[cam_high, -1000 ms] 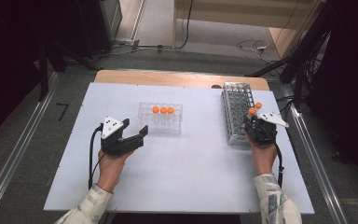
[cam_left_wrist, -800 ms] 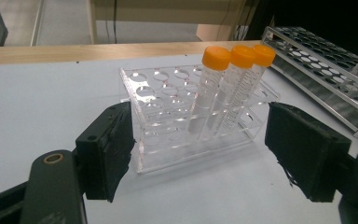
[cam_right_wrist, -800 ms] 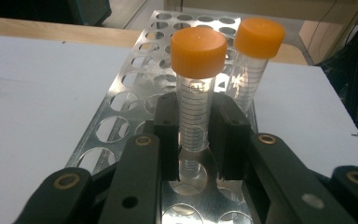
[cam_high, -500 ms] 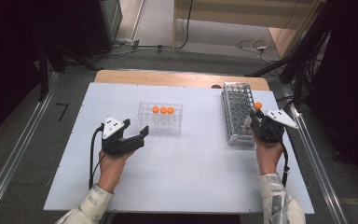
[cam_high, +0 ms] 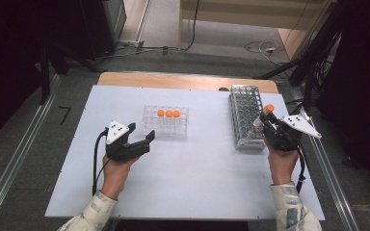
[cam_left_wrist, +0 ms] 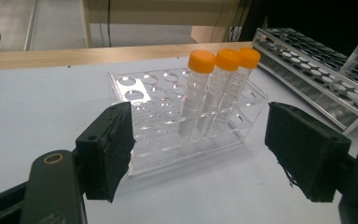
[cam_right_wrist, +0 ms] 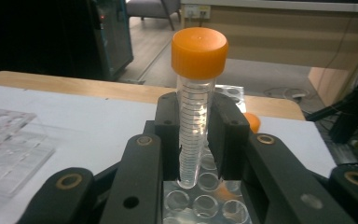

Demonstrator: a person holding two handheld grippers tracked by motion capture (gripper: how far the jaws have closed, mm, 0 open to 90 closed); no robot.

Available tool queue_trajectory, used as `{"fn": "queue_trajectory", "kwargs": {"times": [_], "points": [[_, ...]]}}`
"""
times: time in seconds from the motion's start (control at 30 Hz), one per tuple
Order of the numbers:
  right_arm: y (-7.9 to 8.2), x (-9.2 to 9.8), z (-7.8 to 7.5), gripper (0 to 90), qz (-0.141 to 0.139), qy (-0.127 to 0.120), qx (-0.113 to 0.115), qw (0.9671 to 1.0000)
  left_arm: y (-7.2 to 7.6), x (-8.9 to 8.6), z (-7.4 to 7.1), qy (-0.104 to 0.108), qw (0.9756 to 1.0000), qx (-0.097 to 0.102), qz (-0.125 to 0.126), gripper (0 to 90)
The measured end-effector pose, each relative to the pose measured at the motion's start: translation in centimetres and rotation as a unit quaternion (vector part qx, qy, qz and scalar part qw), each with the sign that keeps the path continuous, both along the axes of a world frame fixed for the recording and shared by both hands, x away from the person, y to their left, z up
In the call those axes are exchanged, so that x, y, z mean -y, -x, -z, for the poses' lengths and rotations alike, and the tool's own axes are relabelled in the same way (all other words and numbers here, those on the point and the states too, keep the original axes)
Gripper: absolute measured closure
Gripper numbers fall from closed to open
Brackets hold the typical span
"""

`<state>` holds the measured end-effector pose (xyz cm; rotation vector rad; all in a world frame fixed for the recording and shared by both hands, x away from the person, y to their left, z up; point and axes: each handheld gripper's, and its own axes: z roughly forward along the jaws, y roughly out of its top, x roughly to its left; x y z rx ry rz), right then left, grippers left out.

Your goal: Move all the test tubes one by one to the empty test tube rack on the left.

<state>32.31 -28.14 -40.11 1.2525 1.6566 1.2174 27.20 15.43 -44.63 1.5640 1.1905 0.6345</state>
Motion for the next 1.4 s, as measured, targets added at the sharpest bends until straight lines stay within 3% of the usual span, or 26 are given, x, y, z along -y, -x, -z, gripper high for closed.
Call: {"fn": "queue_trajectory", "kwargs": {"times": [0.4, 0.8, 1.4], "points": [[1.6, -2.8, 0.3, 72.4, -0.067, 0.001, -0.015, 0.9976, 0.4, 0.4, -0.4, 0.0, 0.9999, 0.003, 0.01, 23.7], [2.4, -6.8, 1.8, 72.4, -0.138, 0.016, -0.045, 0.9893, 0.7, 0.9, -0.7, -0.002, 0.9998, 0.007, 0.021, 23.6], [3.4, -10.5, 3.1, 72.4, -0.194, 0.032, -0.059, 0.9786, 1.2, 2.1, -0.9, -0.004, 0.9989, 0.008, 0.047, 22.4]]}}
